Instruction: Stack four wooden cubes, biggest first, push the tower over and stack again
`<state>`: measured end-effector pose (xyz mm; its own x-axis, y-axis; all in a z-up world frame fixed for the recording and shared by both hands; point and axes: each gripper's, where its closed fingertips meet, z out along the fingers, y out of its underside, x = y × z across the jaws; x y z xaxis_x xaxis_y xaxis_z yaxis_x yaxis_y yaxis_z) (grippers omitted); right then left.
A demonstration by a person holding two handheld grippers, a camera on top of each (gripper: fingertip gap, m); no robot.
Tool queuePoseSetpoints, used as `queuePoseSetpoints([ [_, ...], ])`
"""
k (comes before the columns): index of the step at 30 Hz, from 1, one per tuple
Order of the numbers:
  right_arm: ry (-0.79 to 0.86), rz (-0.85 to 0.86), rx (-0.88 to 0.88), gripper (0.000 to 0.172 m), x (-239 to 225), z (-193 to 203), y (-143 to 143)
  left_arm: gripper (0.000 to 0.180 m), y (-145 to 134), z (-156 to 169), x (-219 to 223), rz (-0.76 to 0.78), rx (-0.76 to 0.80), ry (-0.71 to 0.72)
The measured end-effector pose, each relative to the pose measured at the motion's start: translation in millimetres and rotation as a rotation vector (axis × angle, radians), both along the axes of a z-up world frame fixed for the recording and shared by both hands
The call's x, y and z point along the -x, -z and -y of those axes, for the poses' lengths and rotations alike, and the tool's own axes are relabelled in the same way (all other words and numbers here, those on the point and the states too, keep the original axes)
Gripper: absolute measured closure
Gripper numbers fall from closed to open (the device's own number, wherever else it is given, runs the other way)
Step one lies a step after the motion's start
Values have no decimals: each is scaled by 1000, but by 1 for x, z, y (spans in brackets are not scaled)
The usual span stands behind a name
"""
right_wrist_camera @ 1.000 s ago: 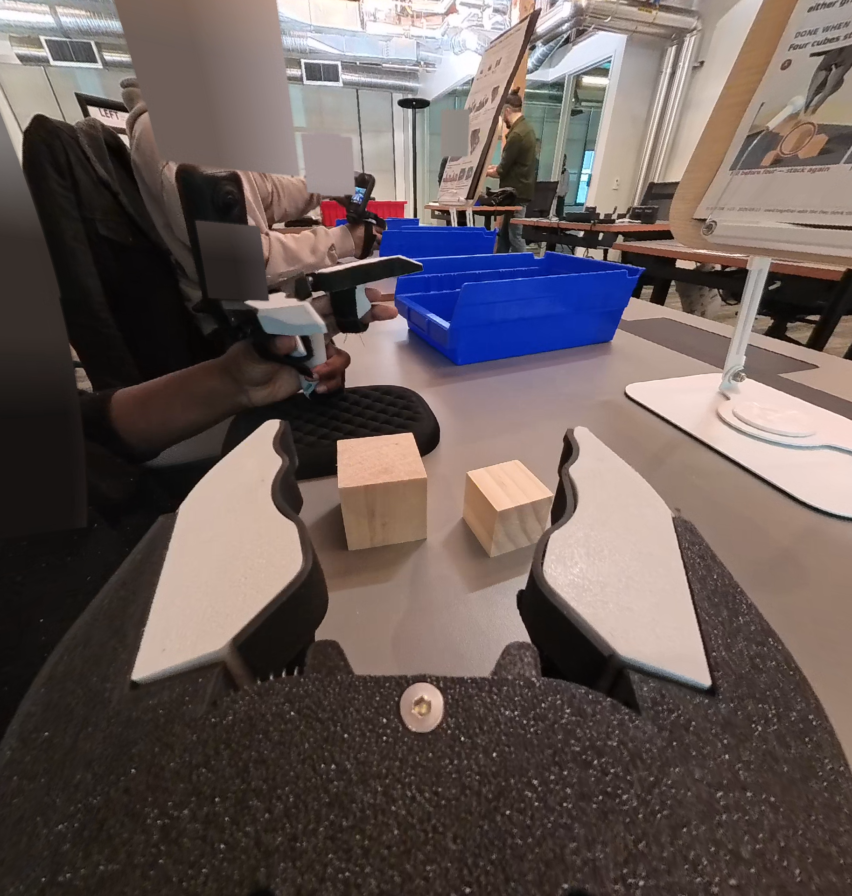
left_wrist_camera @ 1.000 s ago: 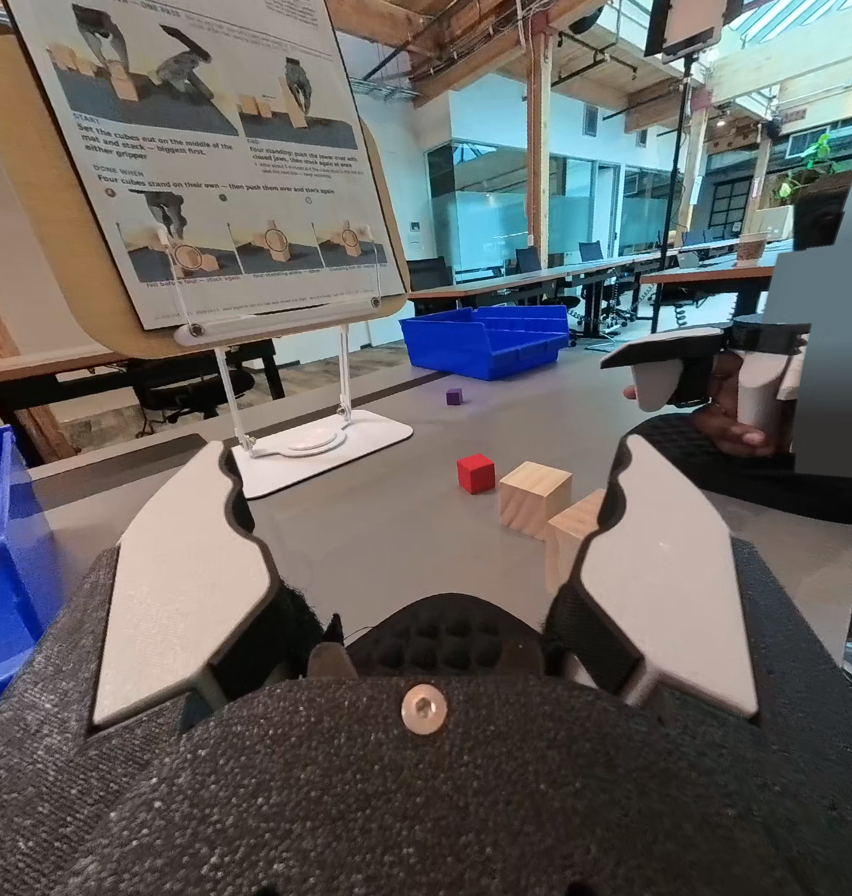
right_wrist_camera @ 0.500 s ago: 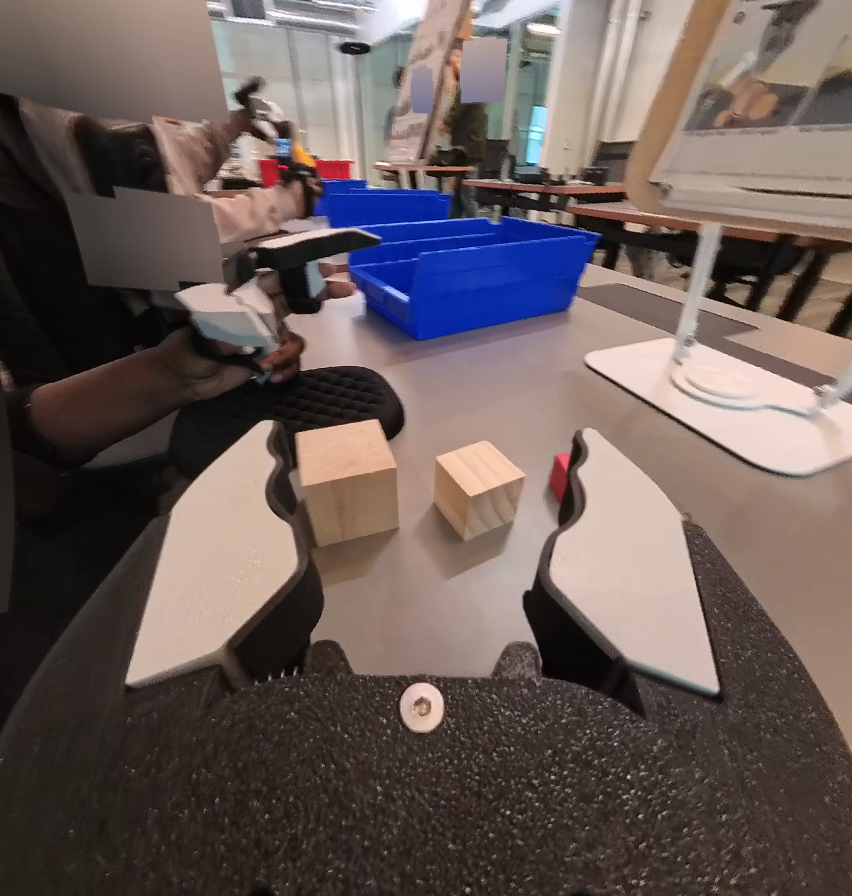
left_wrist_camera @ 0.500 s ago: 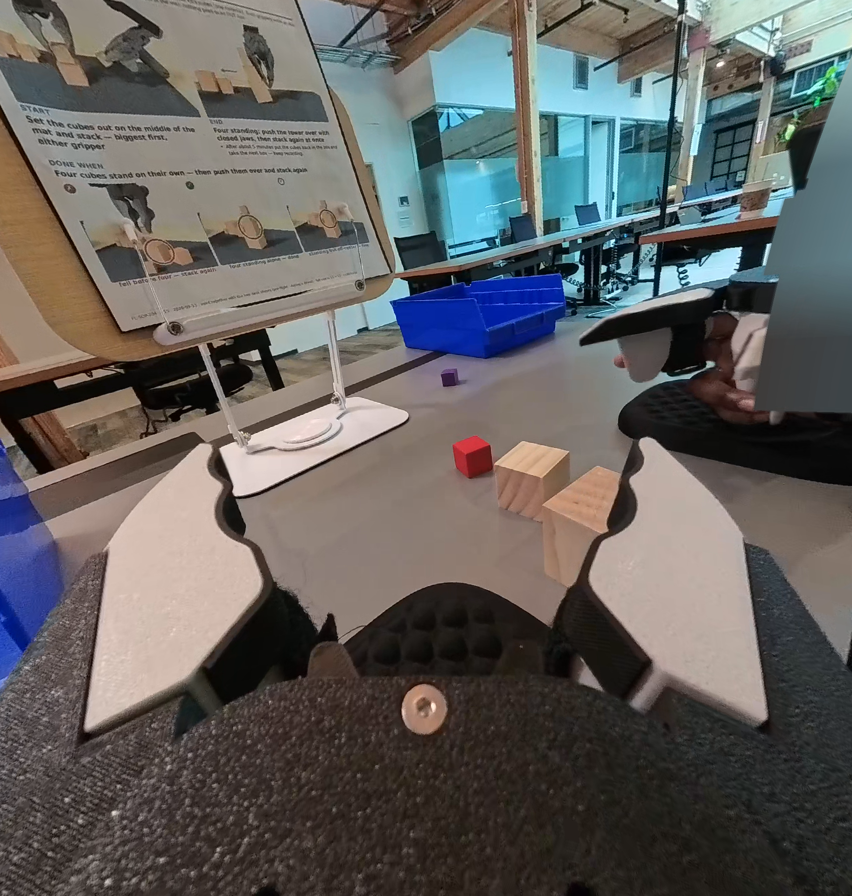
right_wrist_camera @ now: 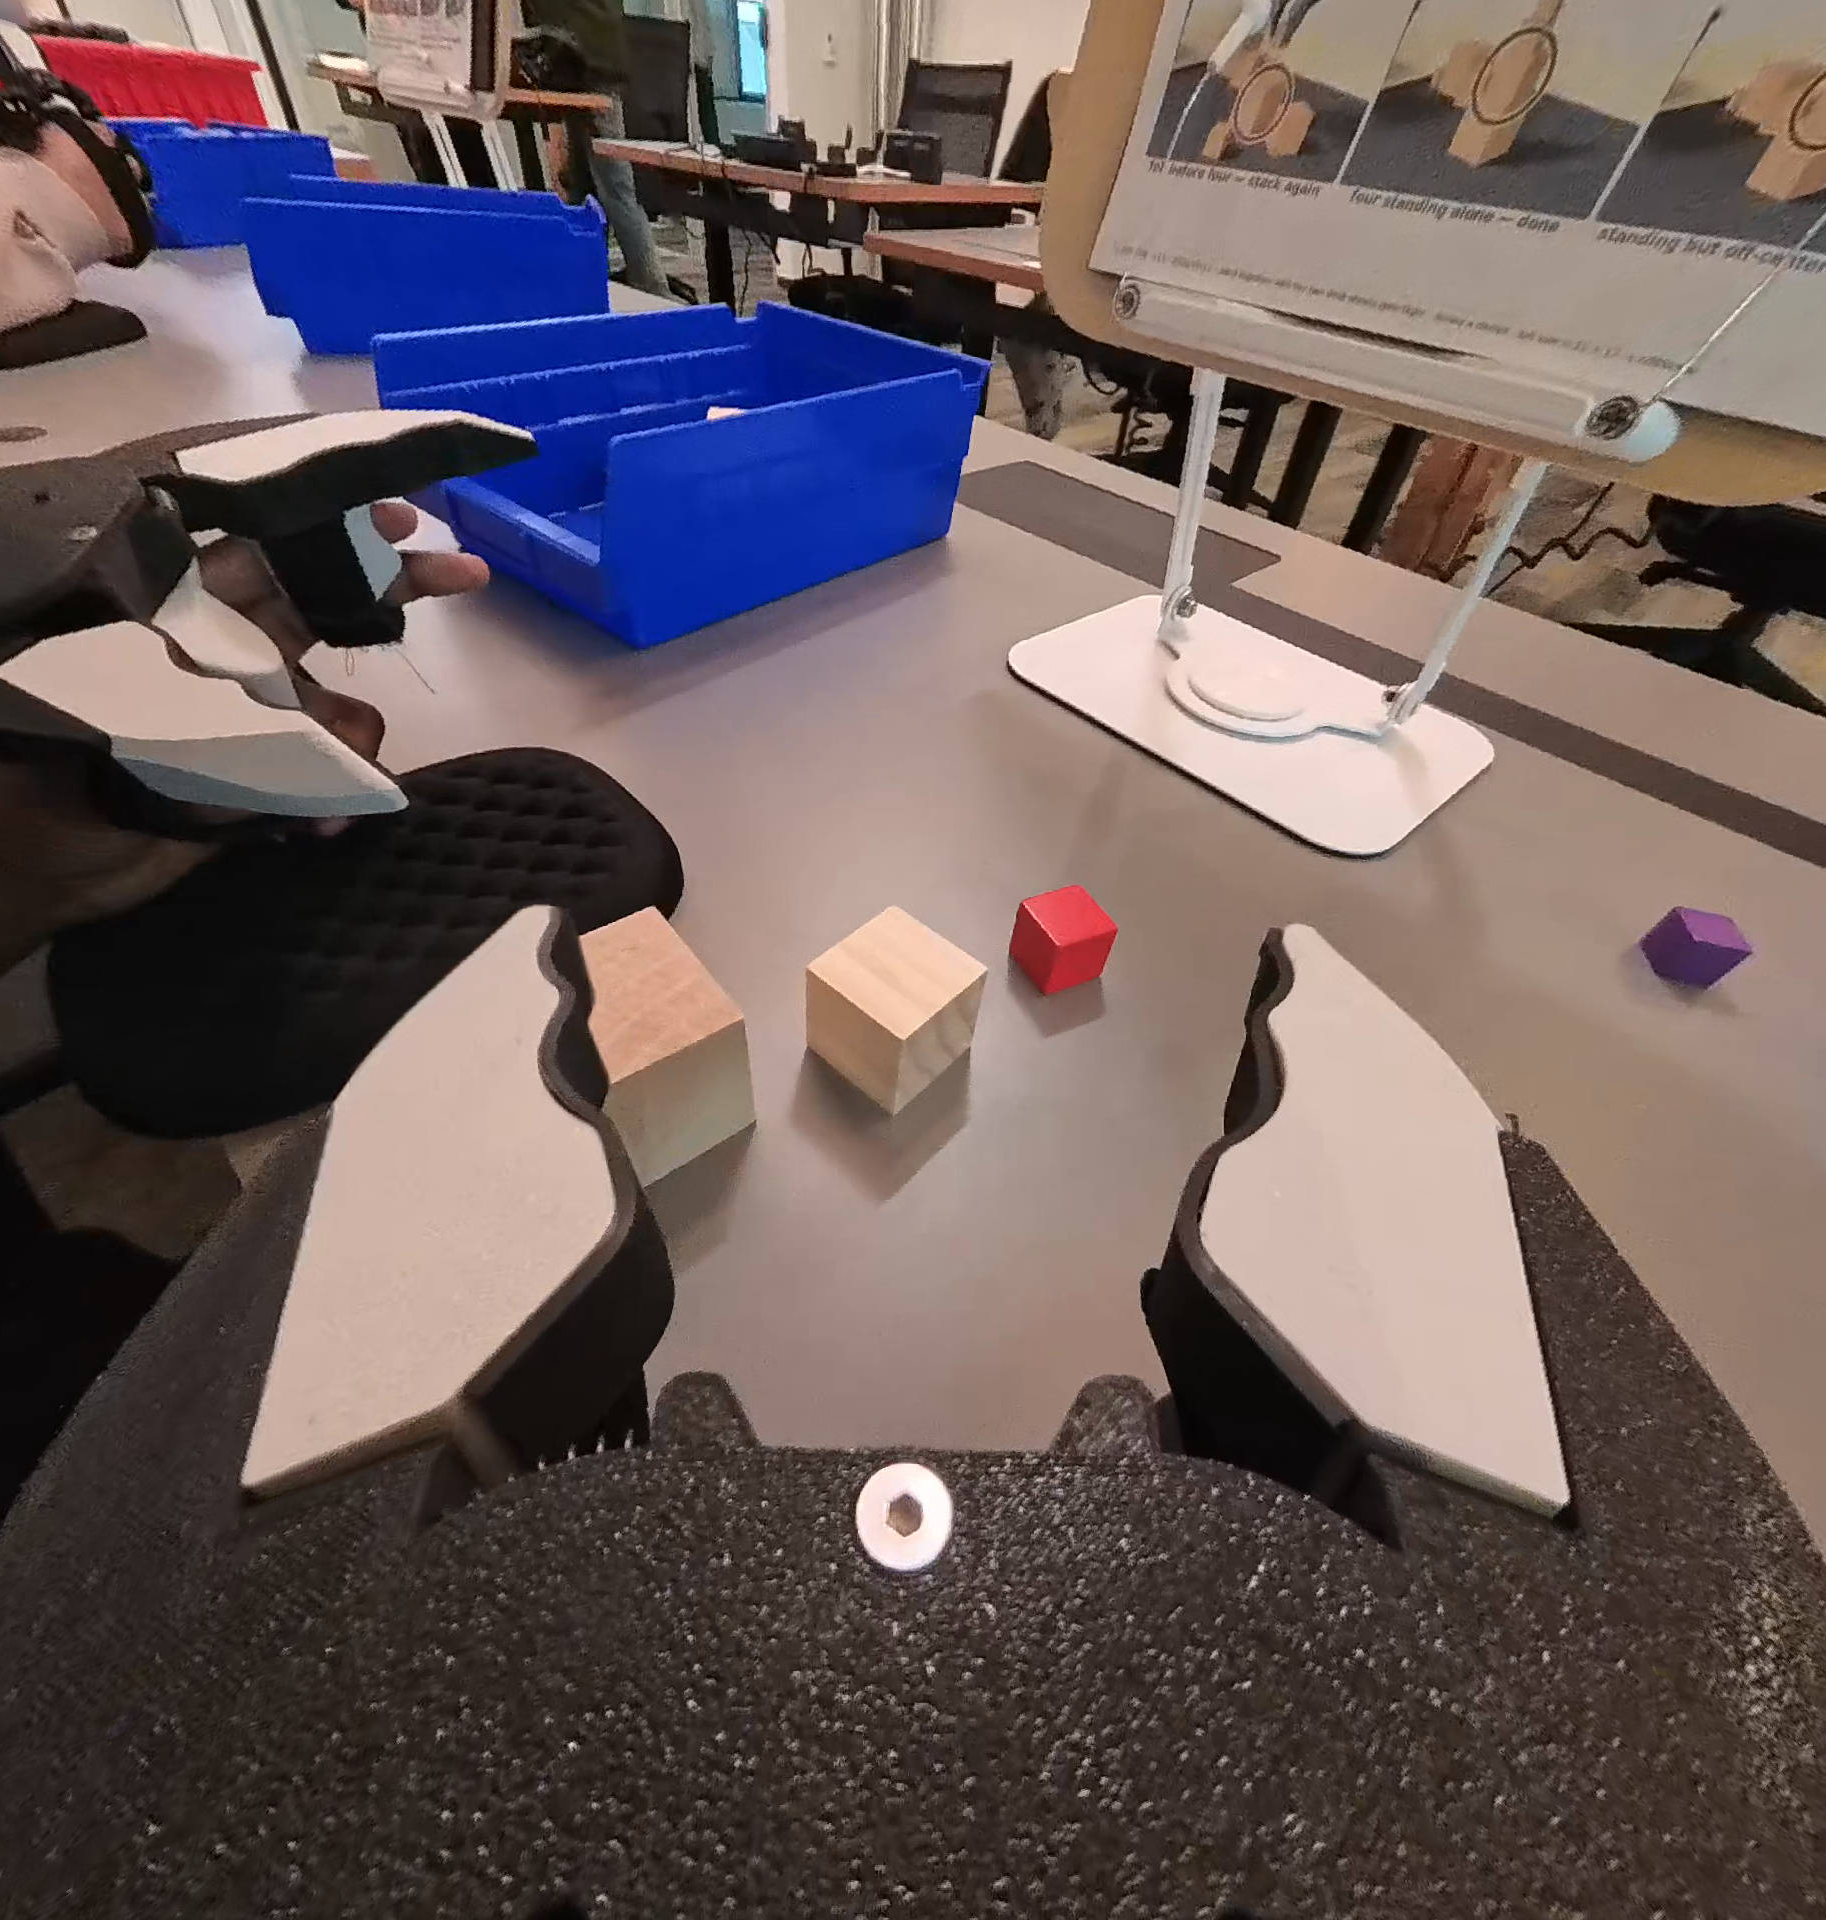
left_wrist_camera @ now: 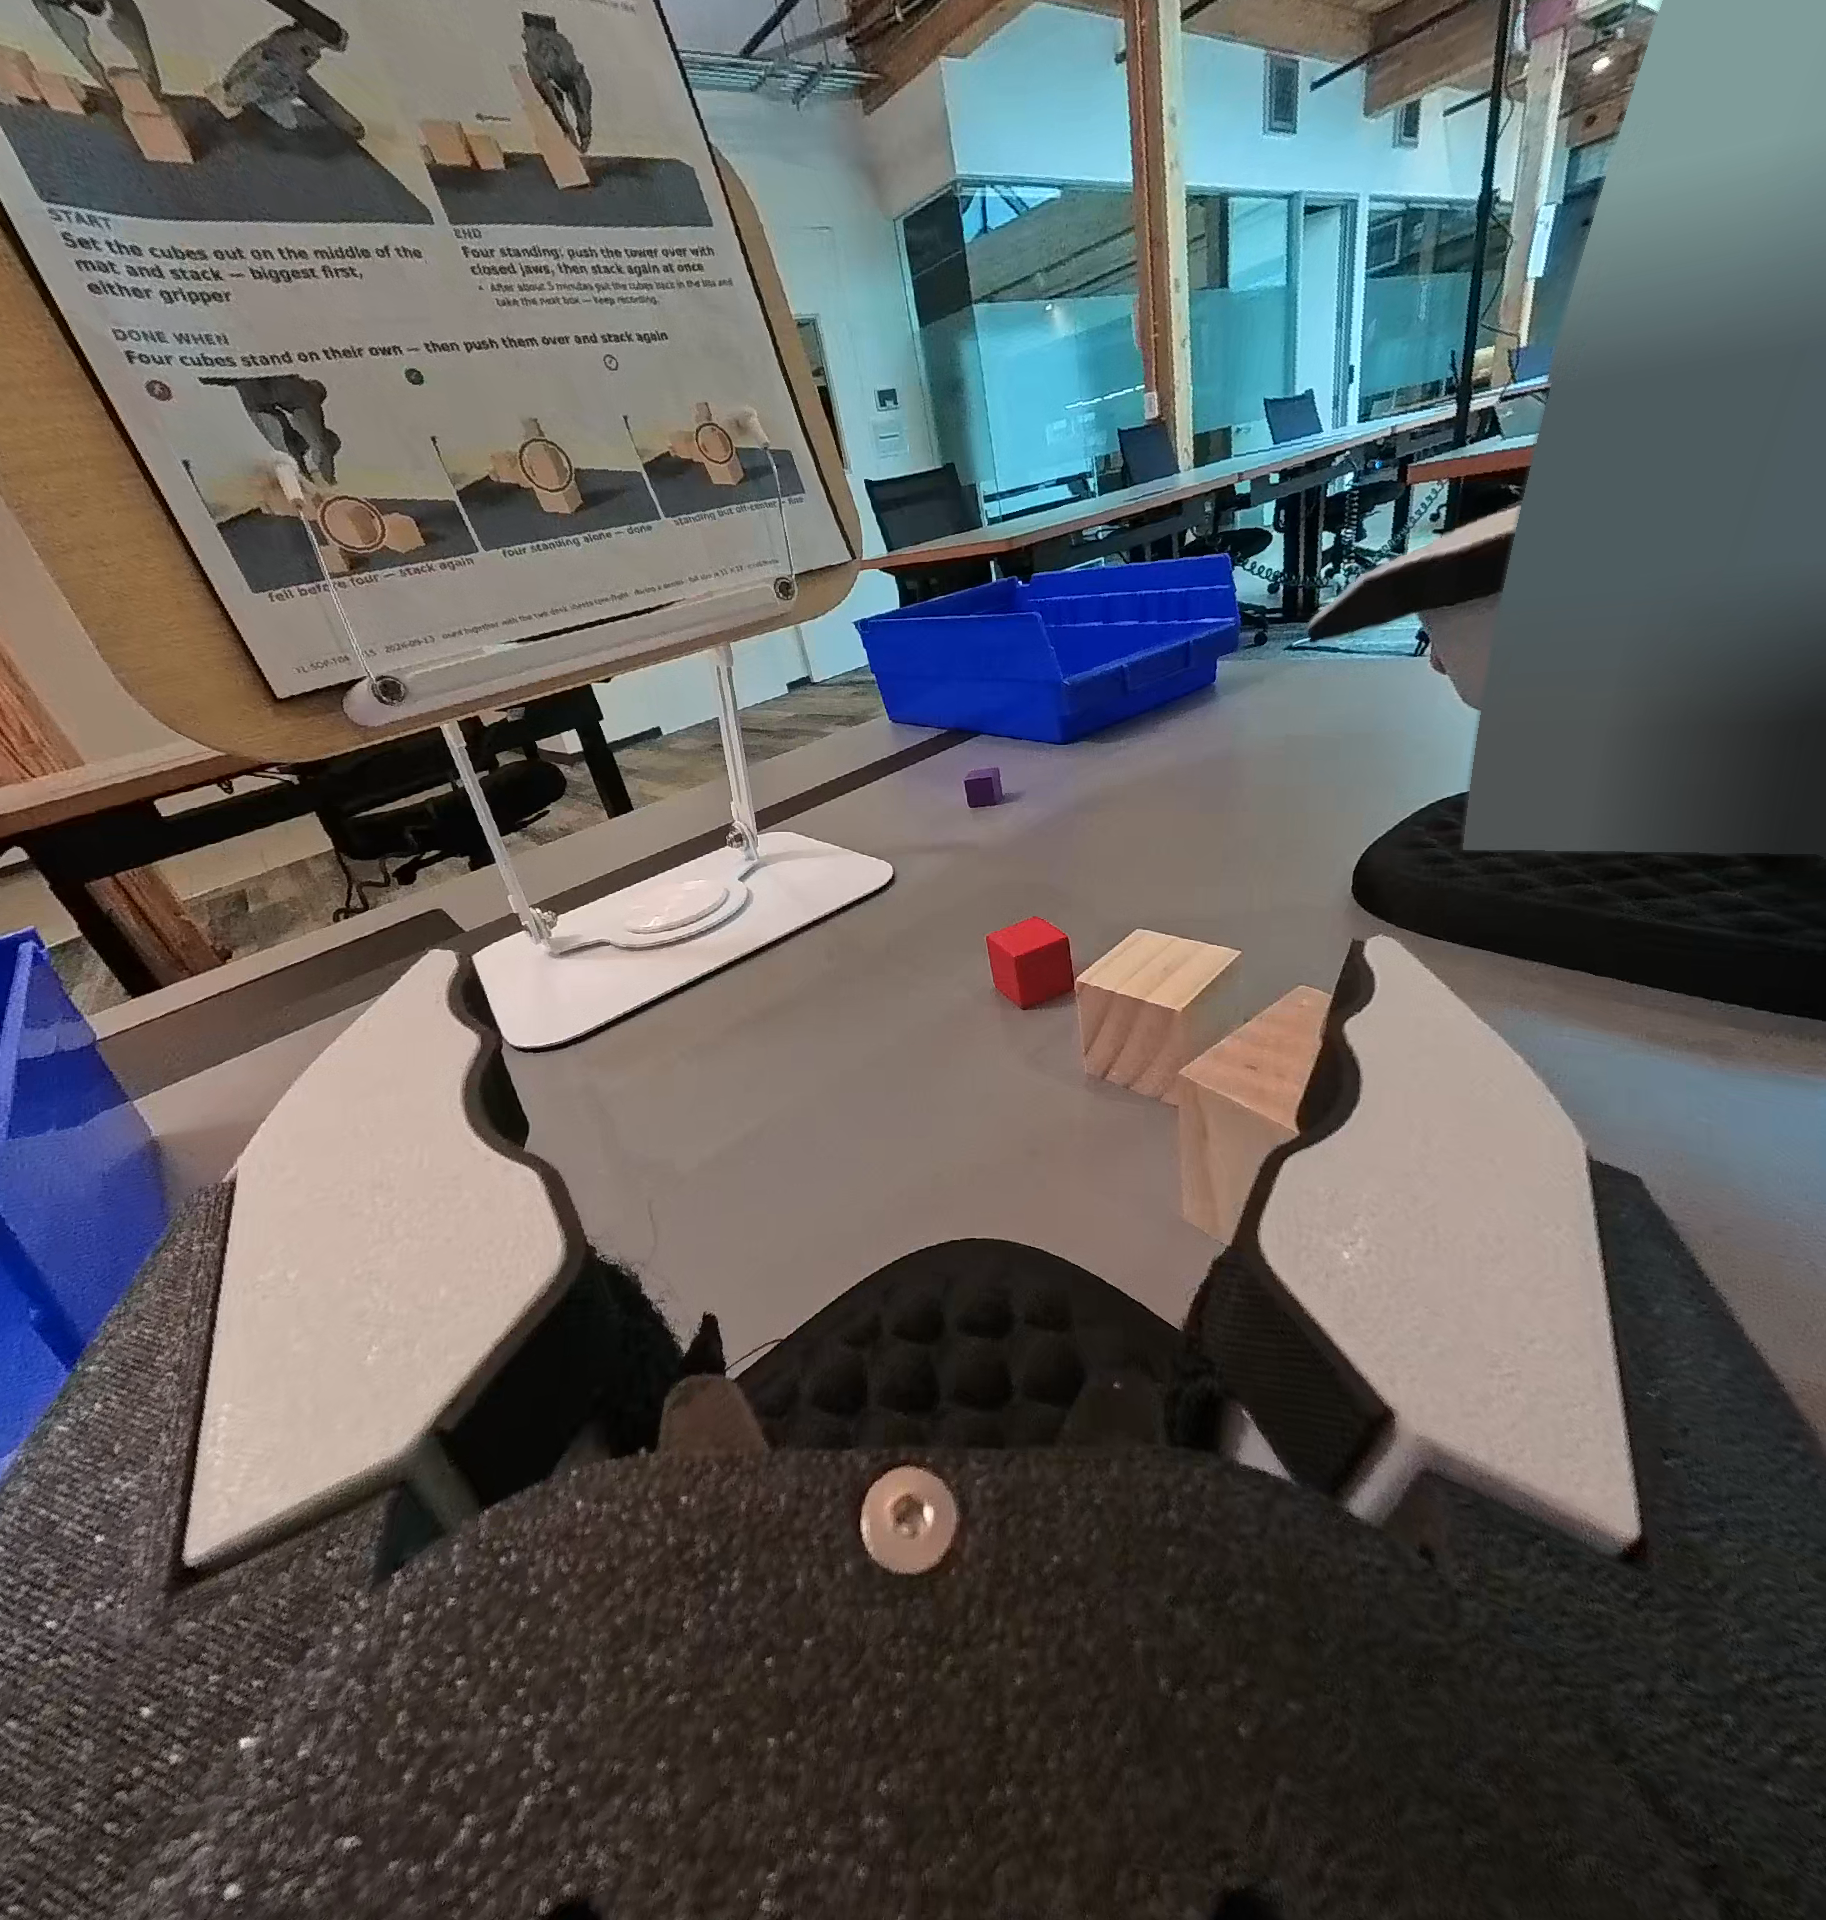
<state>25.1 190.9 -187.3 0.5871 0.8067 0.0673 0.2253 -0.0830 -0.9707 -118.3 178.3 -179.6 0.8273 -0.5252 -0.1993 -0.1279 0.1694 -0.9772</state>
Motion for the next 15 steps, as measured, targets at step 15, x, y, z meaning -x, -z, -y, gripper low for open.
queuePoseSetpoints([
  [15,-452,170,65,78,36,37,7,35,1,-2,0,15,21,14],
])
